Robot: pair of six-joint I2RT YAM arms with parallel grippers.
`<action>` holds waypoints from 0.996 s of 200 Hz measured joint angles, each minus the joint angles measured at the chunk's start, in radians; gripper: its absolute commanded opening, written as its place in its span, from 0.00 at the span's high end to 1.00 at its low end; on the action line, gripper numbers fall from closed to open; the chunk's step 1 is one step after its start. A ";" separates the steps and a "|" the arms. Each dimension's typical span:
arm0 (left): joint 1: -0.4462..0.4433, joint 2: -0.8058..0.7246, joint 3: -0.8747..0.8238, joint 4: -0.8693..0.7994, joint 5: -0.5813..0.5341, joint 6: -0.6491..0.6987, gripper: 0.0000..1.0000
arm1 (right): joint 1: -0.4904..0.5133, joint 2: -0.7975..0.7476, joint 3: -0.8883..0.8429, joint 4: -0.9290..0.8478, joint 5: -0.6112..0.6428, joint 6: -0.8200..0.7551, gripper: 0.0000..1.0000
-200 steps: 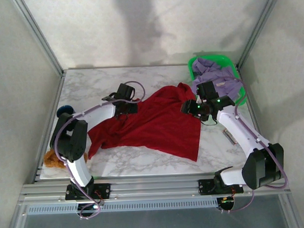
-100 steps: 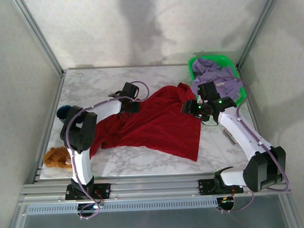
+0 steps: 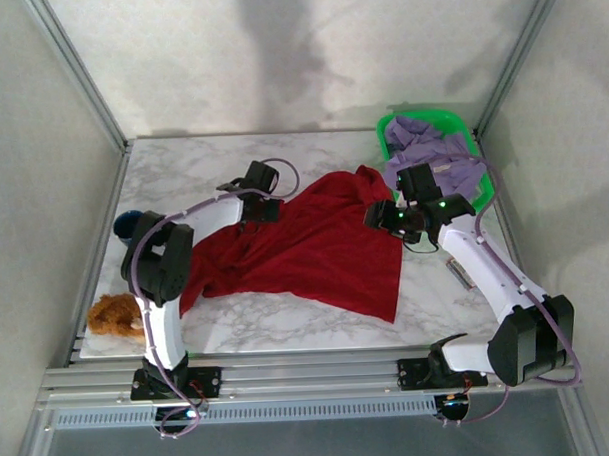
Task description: Fold and stack the t-shirts
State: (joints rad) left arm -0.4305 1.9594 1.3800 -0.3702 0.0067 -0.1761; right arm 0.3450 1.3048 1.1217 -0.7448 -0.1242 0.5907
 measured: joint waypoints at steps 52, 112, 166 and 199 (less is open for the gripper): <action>0.000 -0.087 -0.029 -0.020 0.005 0.025 0.71 | 0.000 0.000 0.000 0.001 -0.002 0.000 0.34; 0.000 -0.075 -0.074 -0.037 0.027 0.039 0.70 | 0.000 0.000 0.000 0.000 -0.003 0.000 0.34; -0.002 -0.051 -0.076 -0.031 0.032 0.040 0.69 | 0.000 0.000 0.000 0.000 -0.003 0.000 0.34; -0.006 -0.047 -0.081 -0.024 0.035 0.042 0.67 | 0.000 0.000 0.000 0.000 -0.003 -0.002 0.34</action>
State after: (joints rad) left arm -0.4362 1.9121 1.2991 -0.3939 0.0422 -0.1337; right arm 0.3450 1.3048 1.1213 -0.7444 -0.1272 0.5888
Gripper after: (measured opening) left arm 0.332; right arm 0.659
